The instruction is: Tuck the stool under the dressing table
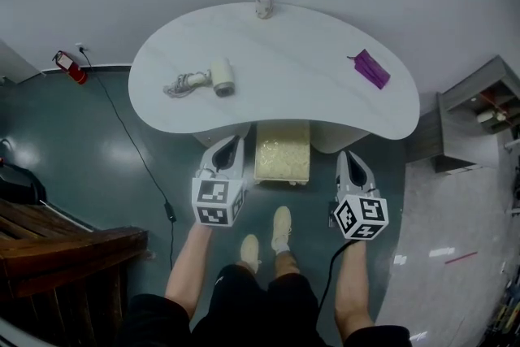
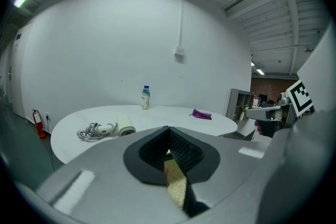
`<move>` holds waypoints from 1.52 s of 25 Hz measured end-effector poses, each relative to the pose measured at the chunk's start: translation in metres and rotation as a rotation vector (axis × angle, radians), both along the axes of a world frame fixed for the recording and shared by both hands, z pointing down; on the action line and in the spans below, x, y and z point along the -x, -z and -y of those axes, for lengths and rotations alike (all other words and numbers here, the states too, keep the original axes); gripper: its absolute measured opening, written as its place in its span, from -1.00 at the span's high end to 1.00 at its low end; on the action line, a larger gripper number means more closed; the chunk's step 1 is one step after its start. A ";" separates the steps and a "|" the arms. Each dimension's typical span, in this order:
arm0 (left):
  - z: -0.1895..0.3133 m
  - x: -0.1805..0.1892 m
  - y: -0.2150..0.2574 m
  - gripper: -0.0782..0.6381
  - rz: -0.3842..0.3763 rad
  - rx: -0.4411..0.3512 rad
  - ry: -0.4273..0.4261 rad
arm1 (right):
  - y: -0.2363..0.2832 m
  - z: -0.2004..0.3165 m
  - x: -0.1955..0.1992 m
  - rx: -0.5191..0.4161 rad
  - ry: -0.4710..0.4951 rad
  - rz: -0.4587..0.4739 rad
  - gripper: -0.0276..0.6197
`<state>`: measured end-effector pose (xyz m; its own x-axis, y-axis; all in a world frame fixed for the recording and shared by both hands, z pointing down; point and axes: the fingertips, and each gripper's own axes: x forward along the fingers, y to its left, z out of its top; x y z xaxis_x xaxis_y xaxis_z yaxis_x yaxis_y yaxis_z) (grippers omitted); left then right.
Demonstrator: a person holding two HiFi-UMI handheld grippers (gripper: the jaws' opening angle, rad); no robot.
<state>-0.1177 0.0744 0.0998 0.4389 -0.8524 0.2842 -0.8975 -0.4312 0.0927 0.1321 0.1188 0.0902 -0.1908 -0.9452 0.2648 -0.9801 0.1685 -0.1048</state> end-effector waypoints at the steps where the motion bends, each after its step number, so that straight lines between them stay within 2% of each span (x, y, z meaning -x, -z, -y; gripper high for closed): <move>1: -0.003 0.001 0.008 0.76 -0.001 -0.004 -0.001 | 0.009 -0.003 0.001 -0.007 0.000 0.002 0.91; 8: -0.020 0.004 0.063 0.76 -0.017 -0.046 -0.012 | 0.062 -0.022 0.013 -0.048 0.016 0.003 0.91; 16: -0.049 0.029 0.103 0.76 0.001 -0.080 -0.006 | 0.099 -0.046 0.028 -0.072 0.025 0.018 0.91; 21: -0.066 0.038 0.110 0.76 0.014 -0.079 0.000 | 0.108 -0.060 0.033 -0.069 0.029 0.036 0.91; 26: -0.078 0.042 0.106 0.76 -0.002 -0.052 0.010 | 0.112 -0.072 0.038 -0.068 0.040 0.006 0.91; 38: -0.086 0.029 0.109 0.76 0.005 -0.063 -0.020 | 0.114 -0.075 0.033 -0.075 0.041 -0.007 0.91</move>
<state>-0.1467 0.1608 -0.0088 0.4543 -0.8599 0.2328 -0.8892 -0.4535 0.0602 0.0990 0.1937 -0.0235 -0.2278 -0.9539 0.1956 -0.9730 0.2154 -0.0832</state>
